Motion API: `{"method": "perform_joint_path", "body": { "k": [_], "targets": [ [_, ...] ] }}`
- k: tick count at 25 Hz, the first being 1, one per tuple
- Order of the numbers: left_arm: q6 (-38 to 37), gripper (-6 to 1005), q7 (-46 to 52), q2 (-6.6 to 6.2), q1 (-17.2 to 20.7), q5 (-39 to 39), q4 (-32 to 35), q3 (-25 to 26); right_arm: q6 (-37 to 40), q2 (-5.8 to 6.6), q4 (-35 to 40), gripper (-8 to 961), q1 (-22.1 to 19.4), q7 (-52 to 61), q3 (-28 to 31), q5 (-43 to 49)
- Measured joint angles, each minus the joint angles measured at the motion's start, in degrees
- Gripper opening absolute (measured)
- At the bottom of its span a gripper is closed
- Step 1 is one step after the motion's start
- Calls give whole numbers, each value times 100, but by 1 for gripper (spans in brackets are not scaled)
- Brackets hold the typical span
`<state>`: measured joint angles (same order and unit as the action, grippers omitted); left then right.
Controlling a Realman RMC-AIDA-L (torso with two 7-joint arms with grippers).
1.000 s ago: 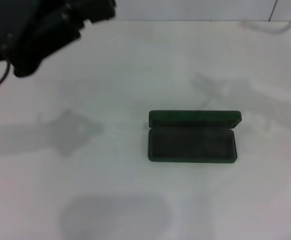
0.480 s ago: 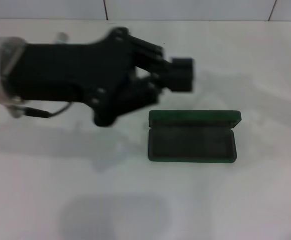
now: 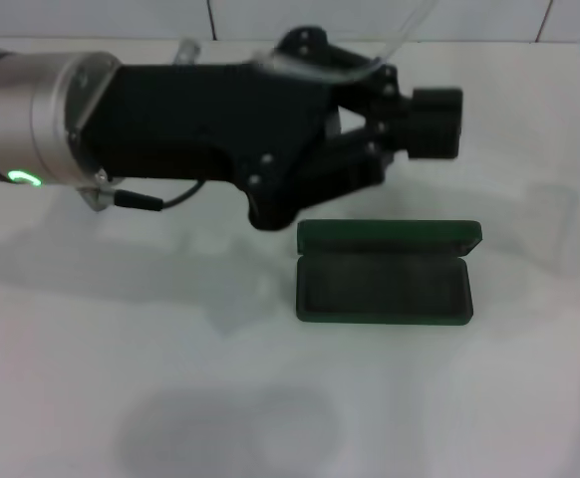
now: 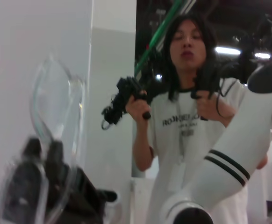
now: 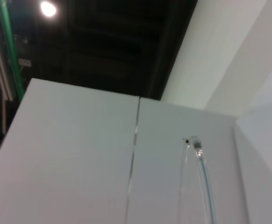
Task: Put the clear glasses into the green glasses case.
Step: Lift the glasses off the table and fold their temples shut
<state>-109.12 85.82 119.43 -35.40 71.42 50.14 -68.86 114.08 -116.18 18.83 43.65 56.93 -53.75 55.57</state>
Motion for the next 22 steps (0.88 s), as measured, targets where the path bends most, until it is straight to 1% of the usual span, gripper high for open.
{"method": "perform_joint_path", "body": {
  "k": [5,12,22],
  "targets": [
    [5,74,-116,2,132,-129,-7,236,-1,-1,-59,92,-44,27,-44,17],
    [1,75,-225,-4,245,-346,-101,334,-31,7,-108,92,-106,36,-90,34],
    [-4,75,-241,5,255,-348,-168,356,-286,1,-130,92,-95,23,-624,2]
  ]
}}
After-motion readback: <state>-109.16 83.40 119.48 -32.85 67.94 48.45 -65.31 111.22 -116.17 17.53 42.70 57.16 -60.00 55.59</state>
